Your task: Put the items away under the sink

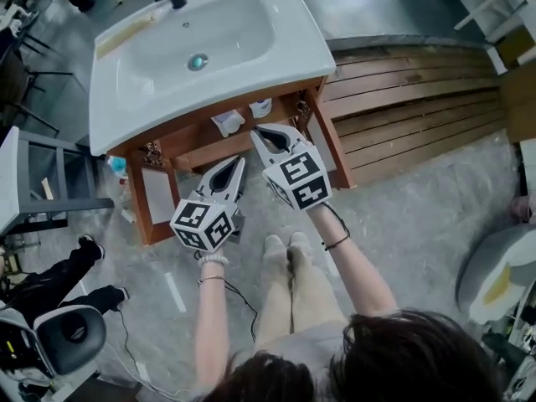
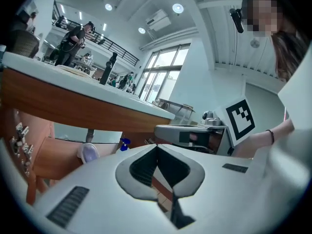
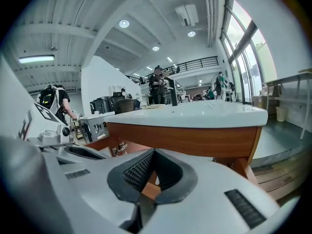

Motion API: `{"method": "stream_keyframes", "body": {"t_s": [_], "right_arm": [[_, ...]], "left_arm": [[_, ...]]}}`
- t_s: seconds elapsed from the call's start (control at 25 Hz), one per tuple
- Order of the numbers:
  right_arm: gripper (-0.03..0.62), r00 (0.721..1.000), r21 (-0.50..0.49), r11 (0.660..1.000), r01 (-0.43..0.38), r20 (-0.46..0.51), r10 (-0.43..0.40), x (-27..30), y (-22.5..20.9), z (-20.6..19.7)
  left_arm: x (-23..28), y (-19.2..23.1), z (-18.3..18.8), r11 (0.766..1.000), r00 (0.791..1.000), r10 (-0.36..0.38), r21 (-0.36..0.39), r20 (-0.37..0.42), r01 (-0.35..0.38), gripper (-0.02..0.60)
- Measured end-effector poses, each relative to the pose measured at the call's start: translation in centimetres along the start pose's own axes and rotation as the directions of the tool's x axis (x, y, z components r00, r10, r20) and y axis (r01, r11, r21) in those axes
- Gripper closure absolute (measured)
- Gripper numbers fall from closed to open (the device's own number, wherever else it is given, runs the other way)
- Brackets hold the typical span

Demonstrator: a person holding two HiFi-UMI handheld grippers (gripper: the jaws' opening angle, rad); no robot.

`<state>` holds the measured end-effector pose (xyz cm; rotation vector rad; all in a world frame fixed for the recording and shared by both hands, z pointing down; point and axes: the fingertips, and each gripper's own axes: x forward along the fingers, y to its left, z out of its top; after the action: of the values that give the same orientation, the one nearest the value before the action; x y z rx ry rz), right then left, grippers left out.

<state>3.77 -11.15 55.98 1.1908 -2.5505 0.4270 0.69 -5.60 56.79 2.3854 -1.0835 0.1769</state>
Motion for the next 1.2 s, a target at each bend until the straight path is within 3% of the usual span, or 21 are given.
{"method": "stream_keyframes", "body": {"t_s": [0.4,1.2], "right_arm": [[0.579,1.0,0.018,1.0,-0.021,0.005,0.021,-2.5,0.5,3.2],[0.579,0.998,0.048,0.996,-0.07,-0.002,0.07,-3.6,0.4,4.1]], "left_arm": [[-0.7,-2.5,2.6,1.0,1.0,-0.001,-0.006,-0.016,0.001,0.584],[-1.6,-2.4,5.1,0.998,0.998,0.042,-0.041,0.04,-0.041,0.583]]}}
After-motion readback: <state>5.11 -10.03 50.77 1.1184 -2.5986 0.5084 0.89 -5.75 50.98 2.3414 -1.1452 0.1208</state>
